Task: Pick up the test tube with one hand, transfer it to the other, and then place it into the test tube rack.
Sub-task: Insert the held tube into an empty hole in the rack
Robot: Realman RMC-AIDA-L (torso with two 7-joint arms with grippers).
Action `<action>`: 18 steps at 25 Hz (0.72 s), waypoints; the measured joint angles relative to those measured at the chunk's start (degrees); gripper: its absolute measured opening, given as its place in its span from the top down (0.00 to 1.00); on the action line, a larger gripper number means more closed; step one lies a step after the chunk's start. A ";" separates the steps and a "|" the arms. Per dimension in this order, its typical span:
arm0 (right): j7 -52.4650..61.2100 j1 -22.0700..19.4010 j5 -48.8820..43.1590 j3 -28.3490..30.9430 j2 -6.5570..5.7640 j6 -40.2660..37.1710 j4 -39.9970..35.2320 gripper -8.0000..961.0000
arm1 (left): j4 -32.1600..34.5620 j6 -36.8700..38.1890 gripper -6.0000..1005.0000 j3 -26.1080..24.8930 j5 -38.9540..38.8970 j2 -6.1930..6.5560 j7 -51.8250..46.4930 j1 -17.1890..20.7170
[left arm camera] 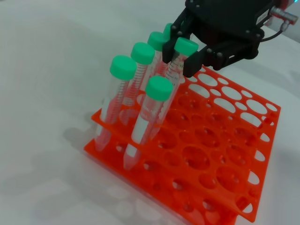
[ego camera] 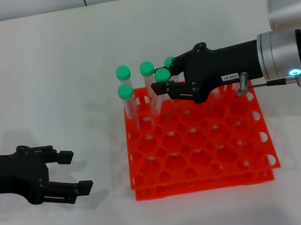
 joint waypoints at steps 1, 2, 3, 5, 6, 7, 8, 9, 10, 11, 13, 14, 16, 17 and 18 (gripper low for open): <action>0.00 0.06 0.00 0.00 0.00 0.00 0.11 0.72 | 0.00 -0.02 0.12 0.00 0.00 0.00 0.00 0.00; 0.00 0.10 0.00 0.00 0.00 0.00 0.19 0.72 | 0.00 -0.04 0.12 0.00 0.01 0.00 0.00 -0.01; 0.00 0.11 0.00 0.00 0.00 0.01 0.22 0.72 | 0.00 -0.06 0.12 0.00 0.02 0.00 0.00 -0.01; 0.00 0.12 0.00 -0.02 0.00 0.16 0.27 0.72 | 0.00 -0.14 0.12 0.01 0.03 0.00 0.01 -0.03; 0.00 0.12 0.00 -0.03 0.00 0.28 0.28 0.72 | 0.00 -0.23 0.12 0.03 0.04 0.00 0.02 -0.03; 0.00 0.12 0.00 -0.05 0.00 0.34 0.28 0.72 | 0.00 -0.31 0.12 0.08 0.04 0.00 0.04 -0.04; 0.00 0.12 0.00 -0.07 0.00 0.45 0.28 0.72 | 0.00 -0.38 0.12 0.11 0.04 0.00 0.05 -0.04; 0.00 0.12 0.00 -0.08 0.00 0.46 0.28 0.72 | 0.00 -0.45 0.12 0.16 0.04 0.00 0.06 -0.04; 0.00 0.12 0.00 -0.08 0.00 0.47 0.28 0.72 | 0.00 -0.50 0.12 0.18 0.04 0.00 0.06 -0.05; -0.01 0.13 0.00 -0.09 0.00 0.48 0.29 0.72 | 0.00 -0.52 0.12 0.18 0.04 0.00 0.07 -0.05; -0.06 0.12 0.00 -0.09 0.00 0.48 0.38 0.72 | 0.00 -0.56 0.12 0.18 0.04 0.00 0.10 -0.04; -0.07 0.12 0.00 -0.09 0.00 0.49 0.41 0.72 | 0.00 -0.58 0.12 0.18 0.04 0.00 0.13 -0.05; -0.08 0.12 0.00 -0.09 0.00 0.51 0.43 0.72 | 0.00 -0.59 0.12 0.18 0.04 0.00 0.17 -0.04; -0.08 0.14 0.00 -0.13 0.00 0.52 0.44 0.72 | 0.00 -0.59 0.12 0.18 0.04 0.00 0.17 -0.05; -0.08 0.15 0.00 -0.20 0.00 0.53 0.44 0.72 | 0.00 -0.60 0.12 0.18 0.04 0.00 0.18 -0.05</action>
